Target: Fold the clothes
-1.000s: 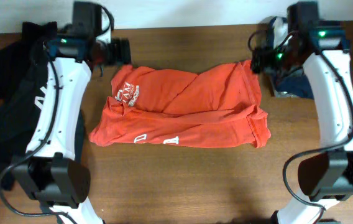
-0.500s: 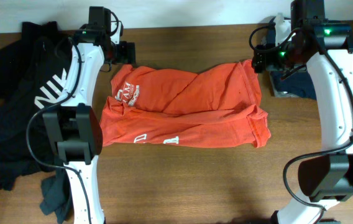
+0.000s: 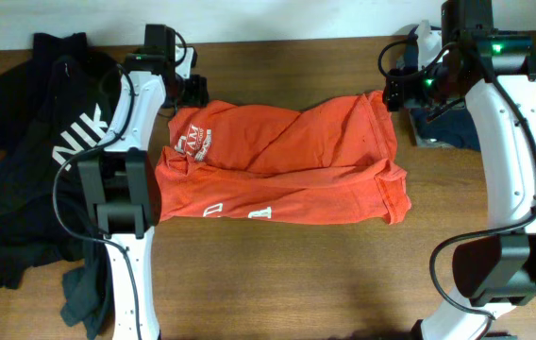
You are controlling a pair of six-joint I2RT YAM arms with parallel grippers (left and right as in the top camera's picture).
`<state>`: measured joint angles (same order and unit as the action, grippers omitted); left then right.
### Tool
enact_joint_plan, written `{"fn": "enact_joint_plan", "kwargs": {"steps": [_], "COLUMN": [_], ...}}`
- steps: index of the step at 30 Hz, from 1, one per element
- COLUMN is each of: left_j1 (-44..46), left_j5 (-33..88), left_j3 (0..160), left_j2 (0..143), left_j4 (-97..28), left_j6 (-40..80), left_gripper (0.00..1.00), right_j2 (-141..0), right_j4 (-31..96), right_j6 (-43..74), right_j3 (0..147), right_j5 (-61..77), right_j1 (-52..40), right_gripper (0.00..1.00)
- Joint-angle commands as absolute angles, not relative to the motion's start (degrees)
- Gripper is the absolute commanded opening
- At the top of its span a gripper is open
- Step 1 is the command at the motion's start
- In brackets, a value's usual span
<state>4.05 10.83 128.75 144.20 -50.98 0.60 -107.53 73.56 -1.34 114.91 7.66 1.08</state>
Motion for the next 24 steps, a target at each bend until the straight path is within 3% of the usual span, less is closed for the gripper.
{"fn": "enact_joint_plan", "kwargs": {"steps": [1,5,6,11,19,24], "left_j1": [3.8,3.8,3.8,3.8,2.9,3.2], "left_j5": [12.2,11.4,11.1,11.1,11.1,11.1], "left_j3": [129.5,129.5,129.5,129.5,138.2,157.4], "left_j2": [144.3,144.5,144.5,144.5,143.3,142.1], "left_j4": [-50.8,-51.1,-51.1,-52.8,-59.2,-76.8], "left_j6": [-0.1,-0.1,-0.1,-0.1,0.0,0.0], "left_gripper": [0.52,0.39,0.29,0.01,0.01,0.01], "right_j2": [-107.4,-107.4,-107.4,-107.4,-107.4,-107.4], "right_j4": [73.7,73.8,73.7,73.8,73.7,73.8], "right_j6": [-1.3,-1.3,-1.3,-1.3,-1.6,-1.6], "right_j3": [115.3,115.3,115.3,115.3,115.3,115.3], "right_j5": [8.4,8.4,8.4,8.4,8.4,8.4], "right_j1": [1.1,1.1,1.1,1.1,1.1,1.1], "right_gripper": [0.86,0.86,0.86,0.86,0.86,0.86]}}
